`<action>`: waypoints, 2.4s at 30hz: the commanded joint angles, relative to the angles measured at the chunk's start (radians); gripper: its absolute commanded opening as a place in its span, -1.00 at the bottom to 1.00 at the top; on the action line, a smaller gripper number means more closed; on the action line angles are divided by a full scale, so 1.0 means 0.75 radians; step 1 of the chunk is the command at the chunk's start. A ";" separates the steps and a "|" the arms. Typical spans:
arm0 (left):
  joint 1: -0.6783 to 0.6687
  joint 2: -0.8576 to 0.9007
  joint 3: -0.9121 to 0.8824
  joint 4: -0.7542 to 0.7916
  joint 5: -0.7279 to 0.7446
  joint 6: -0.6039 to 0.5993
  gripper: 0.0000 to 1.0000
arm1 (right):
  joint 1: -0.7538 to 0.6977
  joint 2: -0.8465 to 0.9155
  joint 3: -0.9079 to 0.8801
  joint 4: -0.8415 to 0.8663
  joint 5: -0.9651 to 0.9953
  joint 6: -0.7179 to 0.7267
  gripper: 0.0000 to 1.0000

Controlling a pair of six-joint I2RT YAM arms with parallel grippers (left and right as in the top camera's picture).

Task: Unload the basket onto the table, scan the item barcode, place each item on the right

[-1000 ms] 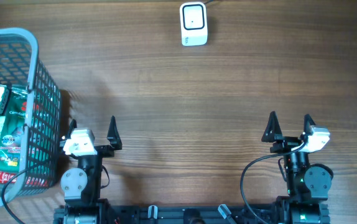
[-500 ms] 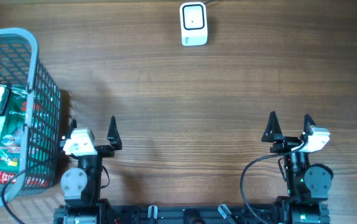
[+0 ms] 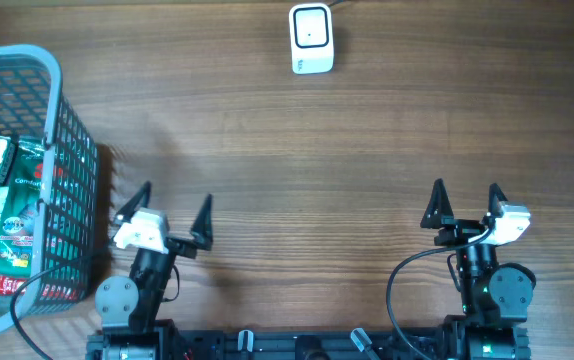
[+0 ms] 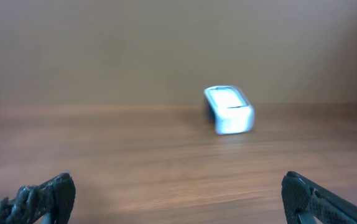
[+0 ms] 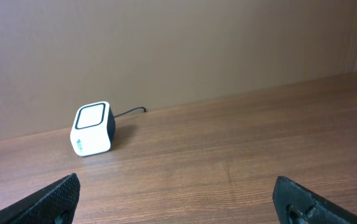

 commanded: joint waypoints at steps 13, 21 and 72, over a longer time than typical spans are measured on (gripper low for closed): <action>0.007 0.183 0.368 -0.115 0.272 -0.242 1.00 | 0.005 -0.007 -0.002 0.003 -0.011 0.016 0.99; 0.007 0.789 1.059 -0.410 0.272 -0.176 1.00 | 0.005 -0.007 -0.002 0.003 -0.011 0.016 0.99; 1.455 1.768 1.867 -1.766 0.009 -0.591 1.00 | 0.005 -0.007 -0.002 0.003 -0.011 0.016 1.00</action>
